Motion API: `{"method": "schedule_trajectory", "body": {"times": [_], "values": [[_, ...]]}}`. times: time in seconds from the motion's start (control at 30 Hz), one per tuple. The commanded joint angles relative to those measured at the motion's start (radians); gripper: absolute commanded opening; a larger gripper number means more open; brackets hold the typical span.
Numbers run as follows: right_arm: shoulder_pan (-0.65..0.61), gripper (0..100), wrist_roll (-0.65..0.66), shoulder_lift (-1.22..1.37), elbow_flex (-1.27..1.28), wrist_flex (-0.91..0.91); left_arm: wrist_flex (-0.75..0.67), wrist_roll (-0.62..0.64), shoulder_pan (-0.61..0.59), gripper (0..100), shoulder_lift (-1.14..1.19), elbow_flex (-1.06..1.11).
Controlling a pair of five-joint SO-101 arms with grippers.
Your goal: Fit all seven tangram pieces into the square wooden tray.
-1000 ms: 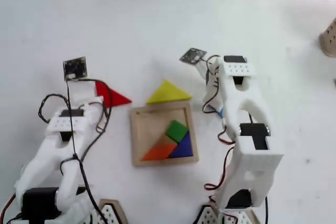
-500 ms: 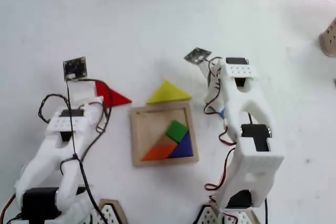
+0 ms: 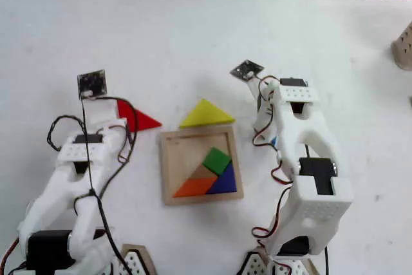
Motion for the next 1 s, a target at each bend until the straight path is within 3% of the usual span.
{"method": "schedule_trajectory", "body": {"times": [0.0,0.23,0.47,0.6,0.97], "values": [[-0.002,24.5,-0.034,-0.045,-0.006,-0.015,-0.018,-0.009,0.015,2,-0.036,-0.008],[-0.001,6.3,-0.037,-0.045,-0.006,-0.012,-0.018,-0.009,0.015,2,-0.036,-0.008],[0.004,12.5,-0.037,-0.045,-0.003,-0.008,-0.018,-0.009,0.015,2,-0.036,-0.008],[0.005,0.8,-0.080,-0.051,-0.006,-0.013,-0.018,-0.009,0.015,2,-0.036,-0.008],[0.005,1.7,-0.117,-0.073,-0.035,-0.007,-0.018,-0.009,0.015,2,-0.036,-0.008]]}}
